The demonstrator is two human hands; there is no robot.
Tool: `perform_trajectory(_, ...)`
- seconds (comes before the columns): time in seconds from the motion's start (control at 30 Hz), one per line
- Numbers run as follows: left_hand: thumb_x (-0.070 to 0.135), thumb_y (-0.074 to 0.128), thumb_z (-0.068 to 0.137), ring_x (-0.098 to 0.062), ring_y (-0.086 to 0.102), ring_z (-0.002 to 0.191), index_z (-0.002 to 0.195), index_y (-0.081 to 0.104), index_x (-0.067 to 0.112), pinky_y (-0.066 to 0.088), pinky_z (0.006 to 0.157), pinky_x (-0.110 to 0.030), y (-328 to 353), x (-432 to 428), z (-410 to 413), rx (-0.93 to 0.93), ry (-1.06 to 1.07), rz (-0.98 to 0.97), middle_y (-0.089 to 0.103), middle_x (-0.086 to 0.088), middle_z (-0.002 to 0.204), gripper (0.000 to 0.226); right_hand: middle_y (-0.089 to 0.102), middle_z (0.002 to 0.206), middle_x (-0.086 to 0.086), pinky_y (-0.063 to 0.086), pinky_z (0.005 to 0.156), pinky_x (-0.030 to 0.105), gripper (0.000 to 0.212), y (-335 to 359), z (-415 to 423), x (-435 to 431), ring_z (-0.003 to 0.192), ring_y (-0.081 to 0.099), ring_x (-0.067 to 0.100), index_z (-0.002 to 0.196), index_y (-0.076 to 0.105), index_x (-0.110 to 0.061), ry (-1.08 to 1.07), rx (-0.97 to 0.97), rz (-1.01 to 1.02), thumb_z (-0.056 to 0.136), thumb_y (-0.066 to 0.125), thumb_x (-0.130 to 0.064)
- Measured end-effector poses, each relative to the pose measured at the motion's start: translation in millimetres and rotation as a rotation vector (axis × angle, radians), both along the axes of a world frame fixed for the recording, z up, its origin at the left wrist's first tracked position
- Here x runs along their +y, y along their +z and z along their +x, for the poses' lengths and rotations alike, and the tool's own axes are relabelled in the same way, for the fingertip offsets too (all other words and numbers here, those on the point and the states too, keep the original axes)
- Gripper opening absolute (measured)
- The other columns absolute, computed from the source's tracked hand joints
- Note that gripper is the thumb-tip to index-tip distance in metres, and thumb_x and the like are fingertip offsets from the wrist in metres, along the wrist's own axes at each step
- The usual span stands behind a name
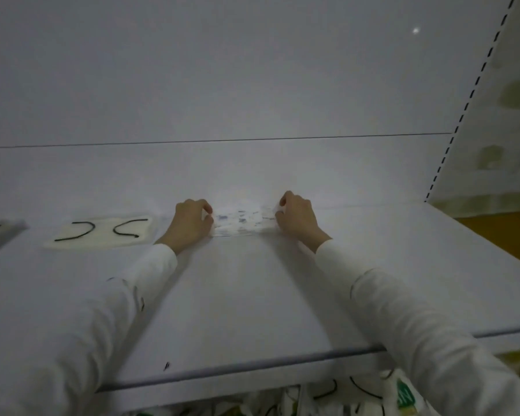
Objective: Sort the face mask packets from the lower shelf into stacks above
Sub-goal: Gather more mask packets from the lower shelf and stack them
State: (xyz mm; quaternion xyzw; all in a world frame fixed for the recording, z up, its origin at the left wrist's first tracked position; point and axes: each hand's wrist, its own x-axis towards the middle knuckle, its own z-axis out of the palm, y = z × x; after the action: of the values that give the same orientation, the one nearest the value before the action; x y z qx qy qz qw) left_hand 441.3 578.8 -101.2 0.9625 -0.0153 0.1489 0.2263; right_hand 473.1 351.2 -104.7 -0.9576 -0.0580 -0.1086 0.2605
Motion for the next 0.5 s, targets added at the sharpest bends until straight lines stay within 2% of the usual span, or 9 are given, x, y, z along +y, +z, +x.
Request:
perform_trajectory(0.13,0.011,0.054,0.086,-0.037,0.051,0.105,0.100,0.064,0.006,0.035,0.091,-0.038,13,-8,-25,-0.151,-0.017,0.076,0.061,-0.018,0.101,0.017,0.047,0.138,0.005,0.036,0.098,0.040,0.052,12,-26,-8,0.127,0.037,0.033,0.134,0.043,-0.014,0.118,-0.131,-0.361,0.092,0.051,-0.044)
perform_trajectory(0.2,0.011,0.054,0.089,-0.034,0.047,0.108,0.102,0.063,0.005,0.034,0.090,-0.035,19,-17,-48,-0.173,-0.051,0.041,0.060,-0.017,0.103,0.018,0.045,0.142,0.002,0.034,0.101,0.040,0.055,17,-44,-7,0.132,0.034,0.031,0.137,0.042,-0.017,0.190,-0.200,-0.439,0.093,0.048,-0.049)
perform_trajectory(0.3,0.010,0.053,0.088,-0.028,0.054,0.103,0.101,0.064,0.004,0.033,0.083,-0.024,21,-32,-87,-0.222,-0.093,-0.067,0.065,-0.012,0.103,0.017,0.050,0.139,0.000,0.035,0.101,0.039,0.049,24,-79,1,0.131,0.037,0.028,0.134,0.046,-0.019,0.276,-0.309,-0.389,0.093,0.048,-0.047)
perform_trajectory(0.5,0.010,0.055,0.086,-0.014,0.061,0.081,0.093,0.065,0.012,0.042,0.067,-0.011,4,-34,-178,-0.208,-0.042,-0.238,0.068,-0.002,0.095,0.013,0.063,0.120,0.001,0.040,0.092,0.032,0.034,16,-170,17,0.118,0.049,0.021,0.122,0.056,-0.016,0.437,-0.428,-0.135,0.093,0.053,-0.033)
